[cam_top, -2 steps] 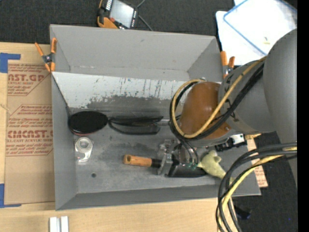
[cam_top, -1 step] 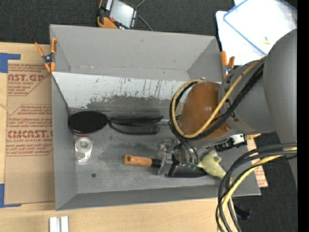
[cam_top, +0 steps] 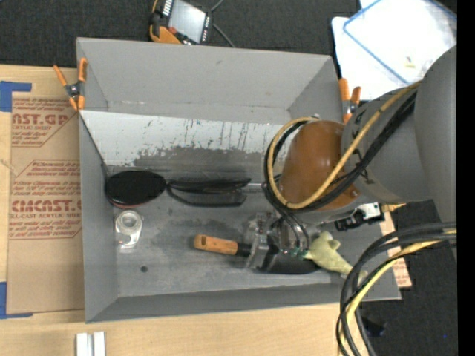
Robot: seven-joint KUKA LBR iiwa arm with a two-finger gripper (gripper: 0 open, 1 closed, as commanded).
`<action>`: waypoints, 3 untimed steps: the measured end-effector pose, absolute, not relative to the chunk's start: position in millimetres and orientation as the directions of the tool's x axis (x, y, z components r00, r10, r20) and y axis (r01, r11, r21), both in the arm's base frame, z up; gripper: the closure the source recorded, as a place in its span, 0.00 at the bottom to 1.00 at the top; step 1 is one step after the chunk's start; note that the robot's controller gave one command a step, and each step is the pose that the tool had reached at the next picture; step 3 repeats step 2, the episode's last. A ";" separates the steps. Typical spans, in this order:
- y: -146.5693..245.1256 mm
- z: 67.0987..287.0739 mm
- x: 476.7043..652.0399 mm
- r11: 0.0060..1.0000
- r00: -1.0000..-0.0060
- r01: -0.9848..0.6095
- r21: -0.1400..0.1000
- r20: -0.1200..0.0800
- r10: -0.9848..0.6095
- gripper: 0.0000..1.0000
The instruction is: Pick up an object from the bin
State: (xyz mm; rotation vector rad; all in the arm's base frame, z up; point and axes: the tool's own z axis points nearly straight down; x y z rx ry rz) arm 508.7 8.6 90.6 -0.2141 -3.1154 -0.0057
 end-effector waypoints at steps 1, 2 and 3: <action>8.7 122.7 510.7 0.991 -0.990 0.137 0.004 0.012 0.137 1.00; 9.0 155.1 510.2 0.991 -0.991 0.137 0.004 0.014 0.137 1.00; 9.0 155.1 510.2 0.991 -0.991 0.137 0.004 0.014 0.137 1.00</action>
Offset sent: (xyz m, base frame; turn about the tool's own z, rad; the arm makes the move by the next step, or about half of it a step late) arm 0.0016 0.0002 0.0882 0.0005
